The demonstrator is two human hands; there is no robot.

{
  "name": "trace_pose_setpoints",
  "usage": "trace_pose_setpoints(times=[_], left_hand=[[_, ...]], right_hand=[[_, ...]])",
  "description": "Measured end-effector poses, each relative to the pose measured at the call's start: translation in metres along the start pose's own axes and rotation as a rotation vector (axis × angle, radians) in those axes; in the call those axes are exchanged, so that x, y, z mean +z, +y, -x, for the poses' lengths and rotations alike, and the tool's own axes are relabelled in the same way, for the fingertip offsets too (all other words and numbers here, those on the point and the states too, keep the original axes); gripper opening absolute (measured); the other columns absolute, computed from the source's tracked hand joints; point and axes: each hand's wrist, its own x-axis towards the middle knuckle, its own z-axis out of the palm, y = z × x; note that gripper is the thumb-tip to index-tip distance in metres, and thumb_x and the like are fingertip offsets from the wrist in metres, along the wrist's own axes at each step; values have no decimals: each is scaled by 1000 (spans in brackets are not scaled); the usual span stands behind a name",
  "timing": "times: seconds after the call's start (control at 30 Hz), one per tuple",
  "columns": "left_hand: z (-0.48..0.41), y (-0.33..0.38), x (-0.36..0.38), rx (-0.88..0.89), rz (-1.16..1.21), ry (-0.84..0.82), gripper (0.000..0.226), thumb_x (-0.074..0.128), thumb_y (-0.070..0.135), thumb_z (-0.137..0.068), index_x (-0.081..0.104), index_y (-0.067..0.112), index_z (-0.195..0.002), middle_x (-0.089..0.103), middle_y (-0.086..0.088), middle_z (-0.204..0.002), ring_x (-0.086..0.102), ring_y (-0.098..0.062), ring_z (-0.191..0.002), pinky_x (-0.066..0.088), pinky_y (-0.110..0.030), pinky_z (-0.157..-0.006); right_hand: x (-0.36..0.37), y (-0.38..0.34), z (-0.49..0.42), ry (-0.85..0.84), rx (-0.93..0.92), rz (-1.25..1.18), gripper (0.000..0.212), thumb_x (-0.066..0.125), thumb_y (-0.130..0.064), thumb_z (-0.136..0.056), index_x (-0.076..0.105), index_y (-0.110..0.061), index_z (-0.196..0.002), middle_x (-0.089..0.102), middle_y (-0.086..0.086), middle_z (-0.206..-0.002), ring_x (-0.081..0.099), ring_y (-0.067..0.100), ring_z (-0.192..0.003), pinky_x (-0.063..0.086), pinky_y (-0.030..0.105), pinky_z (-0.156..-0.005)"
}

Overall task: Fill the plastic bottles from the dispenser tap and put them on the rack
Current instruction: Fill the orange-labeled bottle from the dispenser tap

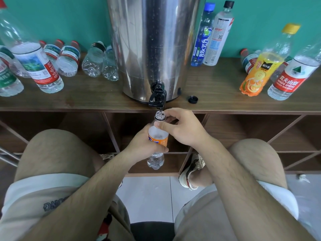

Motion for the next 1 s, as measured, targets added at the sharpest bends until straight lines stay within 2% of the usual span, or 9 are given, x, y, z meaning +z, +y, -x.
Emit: trace_pose_setpoints(times=[0.17, 0.47, 0.63, 0.87, 1.0], left_hand=[[0, 2, 1, 5, -14, 3, 86, 93, 14, -71, 48, 22, -143, 63, -1, -129, 61, -20, -119, 52, -47, -107], [1, 1, 1, -18, -16, -2, 85, 93, 14, -71, 47, 22, -143, 62, 0, -129, 60, -20, -120, 52, -45, -107], [1, 1, 0, -23, -3, 6, 87, 94, 14, -70, 47, 23, -143, 62, 0, -129, 60, -20, -121, 52, -46, -106], [1, 1, 1, -14, -25, 4, 86, 93, 16, -72, 46, 22, -143, 62, 1, -128, 60, -19, -119, 53, -44, -106], [1, 1, 1, -10, -24, 2, 85, 93, 16, -72, 47, 22, -143, 62, 0, -128, 60, -20, -119, 52, -45, -106]], right_hand=[[-2, -1, 0, -10, 5, 6, 21, 79, -42, -89, 78, -25, -101, 74, -7, -96, 69, 11, -92, 57, 45, -87], [-3, -3, 2, -23, 6, 2, 10, 79, -38, -91, 76, -31, -98, 73, -9, -94, 68, 7, -91, 54, 31, -81], [-2, -4, 1, -28, -5, 8, 9, 79, -39, -91, 73, -36, -96, 73, -10, -94, 67, 6, -91, 53, 30, -81], [-3, -3, 2, -25, 0, 11, 11, 79, -40, -90, 75, -34, -99, 74, -9, -96, 68, 9, -94, 56, 39, -86], [-3, -3, 2, -28, -1, 18, 14, 78, -43, -90, 75, -33, -100, 73, -10, -96, 67, 7, -93, 54, 35, -83]])
